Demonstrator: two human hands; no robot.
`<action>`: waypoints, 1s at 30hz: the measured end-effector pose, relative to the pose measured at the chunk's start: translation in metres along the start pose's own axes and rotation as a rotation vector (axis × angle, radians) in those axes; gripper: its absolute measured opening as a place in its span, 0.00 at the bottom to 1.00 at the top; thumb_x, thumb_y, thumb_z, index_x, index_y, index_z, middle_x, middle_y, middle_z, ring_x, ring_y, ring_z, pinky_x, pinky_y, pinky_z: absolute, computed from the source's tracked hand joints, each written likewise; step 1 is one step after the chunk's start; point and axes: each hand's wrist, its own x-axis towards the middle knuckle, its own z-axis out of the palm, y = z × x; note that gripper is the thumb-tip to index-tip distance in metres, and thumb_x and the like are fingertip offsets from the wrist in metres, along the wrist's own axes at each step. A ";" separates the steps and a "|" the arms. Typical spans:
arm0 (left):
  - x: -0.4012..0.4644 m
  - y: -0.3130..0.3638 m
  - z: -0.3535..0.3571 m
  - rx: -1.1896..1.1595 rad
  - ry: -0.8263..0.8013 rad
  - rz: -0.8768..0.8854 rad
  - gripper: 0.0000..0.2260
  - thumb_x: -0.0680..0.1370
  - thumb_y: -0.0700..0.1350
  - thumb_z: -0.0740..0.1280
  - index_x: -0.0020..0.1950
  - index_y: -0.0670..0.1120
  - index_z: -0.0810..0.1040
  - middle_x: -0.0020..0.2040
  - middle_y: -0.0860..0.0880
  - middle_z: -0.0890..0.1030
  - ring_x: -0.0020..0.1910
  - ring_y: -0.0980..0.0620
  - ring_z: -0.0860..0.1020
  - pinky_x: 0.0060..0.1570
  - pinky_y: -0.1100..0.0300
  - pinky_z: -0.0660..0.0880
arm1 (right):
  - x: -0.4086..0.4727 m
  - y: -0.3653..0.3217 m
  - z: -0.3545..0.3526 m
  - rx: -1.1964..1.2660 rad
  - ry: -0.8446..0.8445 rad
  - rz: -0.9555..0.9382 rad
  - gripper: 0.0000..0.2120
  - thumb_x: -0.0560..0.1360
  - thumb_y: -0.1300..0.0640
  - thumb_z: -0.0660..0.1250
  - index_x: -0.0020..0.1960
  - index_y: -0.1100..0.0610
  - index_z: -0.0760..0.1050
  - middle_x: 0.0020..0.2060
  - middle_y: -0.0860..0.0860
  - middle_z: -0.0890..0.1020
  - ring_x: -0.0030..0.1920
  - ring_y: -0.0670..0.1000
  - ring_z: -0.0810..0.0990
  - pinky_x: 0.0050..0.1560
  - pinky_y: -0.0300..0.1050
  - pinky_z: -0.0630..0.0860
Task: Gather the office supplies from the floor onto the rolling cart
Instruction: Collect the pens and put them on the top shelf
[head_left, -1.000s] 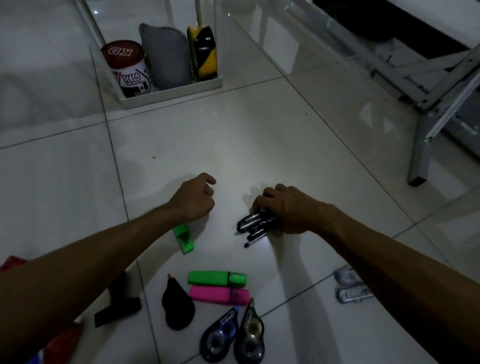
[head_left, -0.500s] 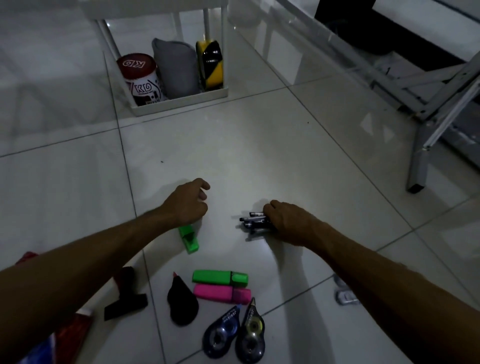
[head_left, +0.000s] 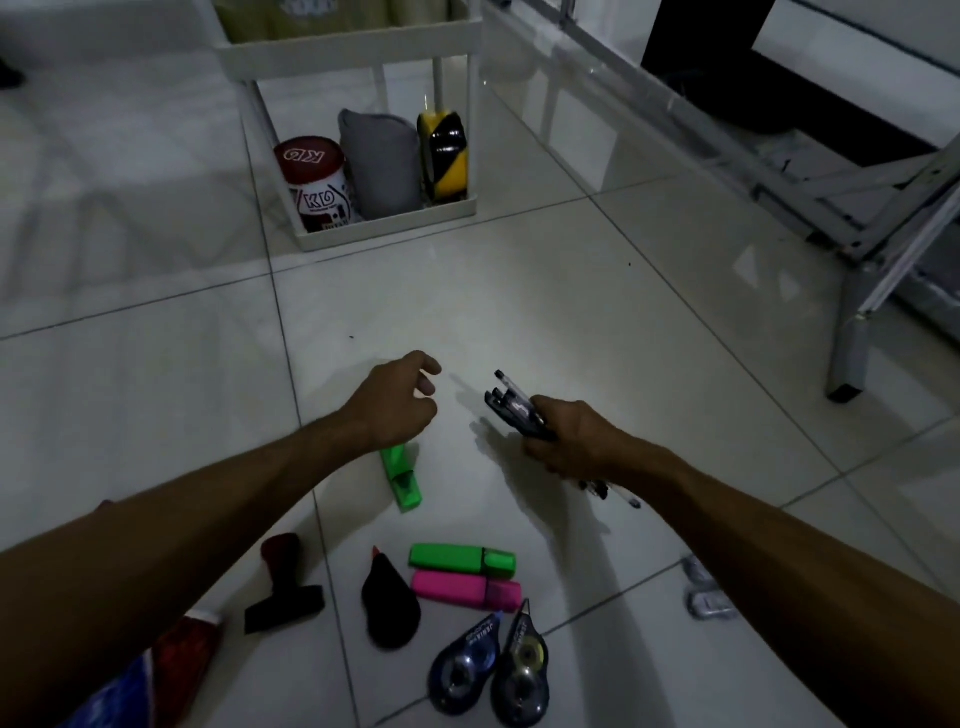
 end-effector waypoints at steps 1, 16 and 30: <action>-0.001 0.003 -0.001 -0.013 0.006 0.004 0.18 0.73 0.37 0.67 0.63 0.46 0.72 0.53 0.48 0.78 0.39 0.54 0.75 0.38 0.64 0.71 | 0.000 -0.007 -0.001 0.100 0.040 0.018 0.09 0.76 0.54 0.67 0.54 0.55 0.71 0.40 0.52 0.79 0.33 0.49 0.79 0.28 0.37 0.74; -0.004 0.061 -0.086 -0.206 0.253 0.071 0.17 0.74 0.40 0.70 0.61 0.49 0.75 0.52 0.49 0.79 0.46 0.48 0.79 0.44 0.63 0.74 | 0.006 -0.111 -0.081 0.752 0.354 0.130 0.04 0.73 0.62 0.68 0.42 0.59 0.73 0.28 0.54 0.75 0.27 0.51 0.74 0.29 0.43 0.75; -0.138 0.264 -0.408 -0.045 0.355 0.099 0.20 0.72 0.41 0.71 0.64 0.48 0.75 0.55 0.49 0.77 0.51 0.51 0.75 0.51 0.61 0.70 | -0.130 -0.396 -0.325 0.359 0.273 0.029 0.04 0.71 0.59 0.70 0.42 0.55 0.75 0.30 0.55 0.80 0.25 0.49 0.76 0.26 0.43 0.76</action>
